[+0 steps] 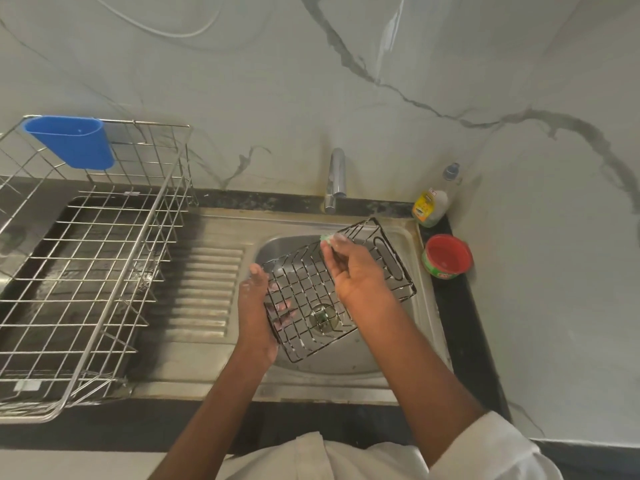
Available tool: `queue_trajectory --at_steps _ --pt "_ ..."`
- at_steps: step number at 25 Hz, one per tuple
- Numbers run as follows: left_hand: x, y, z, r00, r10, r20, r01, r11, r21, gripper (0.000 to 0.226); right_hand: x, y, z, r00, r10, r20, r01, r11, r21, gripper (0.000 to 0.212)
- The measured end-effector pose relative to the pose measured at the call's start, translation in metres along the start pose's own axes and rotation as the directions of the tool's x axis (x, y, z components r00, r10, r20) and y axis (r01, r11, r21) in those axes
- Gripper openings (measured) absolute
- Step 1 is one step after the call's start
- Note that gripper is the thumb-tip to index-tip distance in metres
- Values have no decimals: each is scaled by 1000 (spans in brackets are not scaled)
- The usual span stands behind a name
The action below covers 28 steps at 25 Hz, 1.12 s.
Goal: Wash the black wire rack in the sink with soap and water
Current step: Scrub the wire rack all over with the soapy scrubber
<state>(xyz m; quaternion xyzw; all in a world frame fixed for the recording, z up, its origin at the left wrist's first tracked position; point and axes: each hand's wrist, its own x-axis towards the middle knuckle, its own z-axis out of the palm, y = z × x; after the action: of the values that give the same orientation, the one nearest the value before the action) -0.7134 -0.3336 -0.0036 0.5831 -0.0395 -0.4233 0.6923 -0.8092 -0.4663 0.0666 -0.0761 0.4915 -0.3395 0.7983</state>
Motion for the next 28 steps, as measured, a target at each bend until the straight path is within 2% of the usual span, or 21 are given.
queue_trajectory --at_steps 3,6,7,9,10,11,12,13,14,15,16,17,18,19,21,22,24,26,28 --pt "-1 -5 1 999 -27 -18 27 1000 5 93 16 -8 0 993 -1 -120 0 1000 -11 9" --pt "-1 1 4 1000 -5 -18 4 1000 -19 76 28 -12 -7 993 -62 -97 72 991 110 18" --pt "-1 3 5 1000 -1 -28 0 1000 -27 78 31 -11 -9 995 -79 -62 87 987 135 18" --pt "-3 2 4 999 -3 -43 2 1000 -22 98 46 -8 -20 1000 -14 26 13 999 34 18" --pt "-3 0 3 999 1 -45 -1 1000 -13 104 53 -8 -24 999 -25 21 27 997 -75 18" --pt "-5 0 2 999 10 -50 -11 1000 -2 103 49 -13 -23 997 -62 -34 58 993 -107 15" --pt "-5 -1 1 998 26 -60 -25 1000 6 97 46 -19 -17 996 -54 -65 55 998 9 10" --pt "-4 0 0 997 34 -64 -34 999 4 92 40 -26 -16 993 -112 -39 115 987 110 8" --pt "-4 0 0 997 35 -66 -35 999 -6 93 34 -33 -15 987 -132 -89 144 979 147 14" --pt "-5 1 0 997 30 -68 -31 999 -13 100 33 -36 -14 970 -210 -120 216 976 38 24" --pt "-5 0 -1 997 29 -75 -30 999 -13 108 38 -35 -11 948 -301 -106 273 937 -217 32" --pt "-5 0 -2 996 29 -80 -30 999 -10 114 36 -27 -8 912 -402 -77 345 856 -386 37" --pt "-5 0 -2 996 28 -79 -29 1000 -7 118 40 -16 -9 872 -480 -92 399 807 -435 35" --pt "-6 0 -3 997 32 -72 -32 999 -3 120 39 -7 -7 841 -521 -147 427 805 -413 31" --pt "-7 2 -3 998 40 -47 -40 999 0 122 29 15 -4 667 -734 -127 499 566 -656 24" --pt "-8 5 -2 998 41 -40 -41 999 -3 122 26 23 0 629 -776 -51 482 440 -758 22" --pt "-11 10 -1 998 67 -15 -68 997 -29 113 20 35 8 626 -772 113 507 293 -811 18" --pt "-8 16 0 996 87 6 -87 995 -55 99 6 52 15 678 -687 260 551 241 -799 13" --pt "-6 20 1 997 80 -6 -80 996 -43 99 -1 69 22 702 -570 426 581 115 -806 12"
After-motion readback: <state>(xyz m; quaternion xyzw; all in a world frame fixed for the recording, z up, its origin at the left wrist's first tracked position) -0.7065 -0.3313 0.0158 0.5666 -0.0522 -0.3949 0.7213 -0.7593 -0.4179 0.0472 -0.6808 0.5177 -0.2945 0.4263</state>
